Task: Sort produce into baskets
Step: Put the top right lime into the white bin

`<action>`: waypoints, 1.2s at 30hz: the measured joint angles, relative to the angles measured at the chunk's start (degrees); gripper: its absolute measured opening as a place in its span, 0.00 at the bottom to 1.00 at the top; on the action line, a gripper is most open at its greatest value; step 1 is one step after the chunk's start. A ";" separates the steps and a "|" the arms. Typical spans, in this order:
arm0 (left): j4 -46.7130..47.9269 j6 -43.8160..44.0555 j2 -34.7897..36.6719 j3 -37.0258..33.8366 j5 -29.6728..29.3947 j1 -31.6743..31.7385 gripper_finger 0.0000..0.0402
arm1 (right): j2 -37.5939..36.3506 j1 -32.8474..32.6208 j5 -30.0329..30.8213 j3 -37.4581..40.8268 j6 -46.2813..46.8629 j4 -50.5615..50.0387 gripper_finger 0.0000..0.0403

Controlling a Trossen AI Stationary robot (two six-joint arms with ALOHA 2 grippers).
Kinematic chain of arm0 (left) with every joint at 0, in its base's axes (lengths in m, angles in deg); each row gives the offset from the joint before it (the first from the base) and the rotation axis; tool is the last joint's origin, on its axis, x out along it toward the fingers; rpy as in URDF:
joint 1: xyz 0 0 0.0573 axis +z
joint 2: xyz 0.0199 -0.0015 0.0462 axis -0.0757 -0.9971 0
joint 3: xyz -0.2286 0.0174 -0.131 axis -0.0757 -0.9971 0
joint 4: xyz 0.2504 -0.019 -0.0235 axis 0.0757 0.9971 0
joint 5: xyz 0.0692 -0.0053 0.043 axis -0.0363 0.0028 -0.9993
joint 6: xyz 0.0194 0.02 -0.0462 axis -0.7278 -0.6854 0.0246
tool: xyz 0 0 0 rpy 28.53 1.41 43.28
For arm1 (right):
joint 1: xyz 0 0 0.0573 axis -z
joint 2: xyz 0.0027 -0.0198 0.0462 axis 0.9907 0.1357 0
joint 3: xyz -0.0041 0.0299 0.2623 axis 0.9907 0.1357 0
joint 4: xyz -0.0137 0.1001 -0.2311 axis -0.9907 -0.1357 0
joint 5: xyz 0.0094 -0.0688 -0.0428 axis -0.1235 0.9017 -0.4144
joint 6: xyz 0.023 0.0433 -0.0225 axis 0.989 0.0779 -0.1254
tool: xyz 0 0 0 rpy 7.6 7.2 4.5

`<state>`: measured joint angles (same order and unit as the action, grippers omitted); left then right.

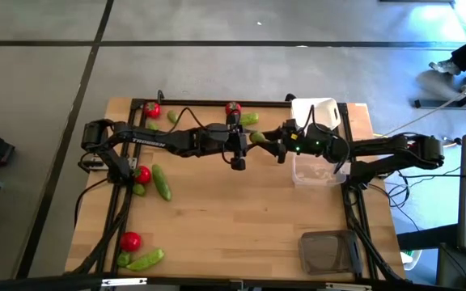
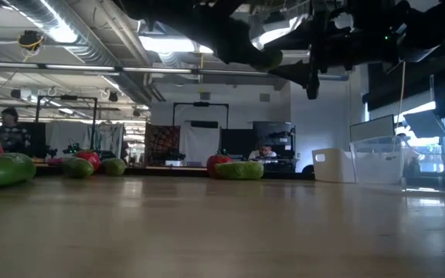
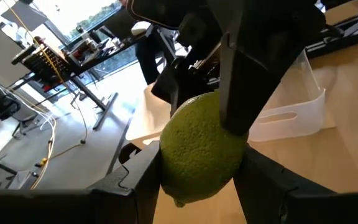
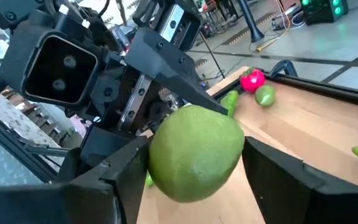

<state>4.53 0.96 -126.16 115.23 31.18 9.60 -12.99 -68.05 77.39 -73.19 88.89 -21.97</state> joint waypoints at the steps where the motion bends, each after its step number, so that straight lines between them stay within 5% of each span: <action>1: -0.01 0.02 0.00 0.00 -0.03 0.00 0.43 | 0.00 0.00 0.00 0.00 0.00 -0.08 0.56; 11: 0.50 2.82 0.00 0.00 -0.13 0.21 0.47 | 0.00 0.07 -0.65 0.11 -1.29 0.09 0.25; 23: 7.23 7.97 0.42 0.04 0.07 1.07 0.66 | -3.12 0.56 1.04 0.15 -5.74 -1.73 0.27; 36: 10.19 16.23 0.39 -2.31 -0.11 0.68 0.66 | -15.69 9.06 22.35 0.15 -17.04 -31.63 0.27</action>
<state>14.72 17.19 -125.77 112.92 31.07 10.28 -28.68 -58.99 99.75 -73.04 71.85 -53.59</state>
